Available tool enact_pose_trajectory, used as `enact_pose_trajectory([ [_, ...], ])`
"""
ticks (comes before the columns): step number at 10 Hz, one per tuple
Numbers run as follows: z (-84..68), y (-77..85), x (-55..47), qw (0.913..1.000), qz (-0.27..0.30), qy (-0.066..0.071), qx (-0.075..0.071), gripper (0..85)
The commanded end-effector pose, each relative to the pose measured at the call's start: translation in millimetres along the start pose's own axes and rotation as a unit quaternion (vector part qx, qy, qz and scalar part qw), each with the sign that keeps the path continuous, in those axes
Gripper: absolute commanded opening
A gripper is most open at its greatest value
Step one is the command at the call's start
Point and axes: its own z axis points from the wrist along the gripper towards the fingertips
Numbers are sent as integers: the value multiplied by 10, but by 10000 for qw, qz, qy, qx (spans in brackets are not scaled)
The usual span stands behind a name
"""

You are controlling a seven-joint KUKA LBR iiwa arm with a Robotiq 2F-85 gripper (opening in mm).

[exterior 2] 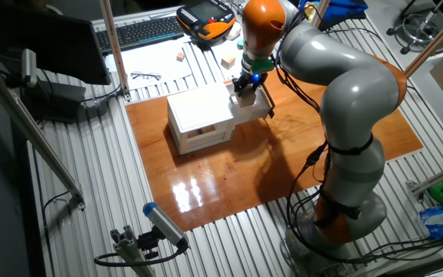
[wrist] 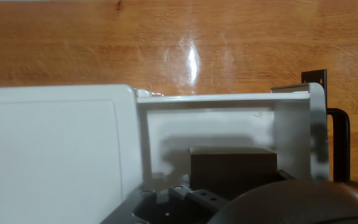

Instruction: Put things in the drawer

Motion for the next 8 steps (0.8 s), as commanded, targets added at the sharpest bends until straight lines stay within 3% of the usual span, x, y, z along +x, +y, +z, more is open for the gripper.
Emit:
enact_pose_trajectory([
  [1, 16, 4, -2, 10000, 7, 0, -20, 0],
  [8, 122, -14, 1, 10000, 69, 32, 2, 0],
])
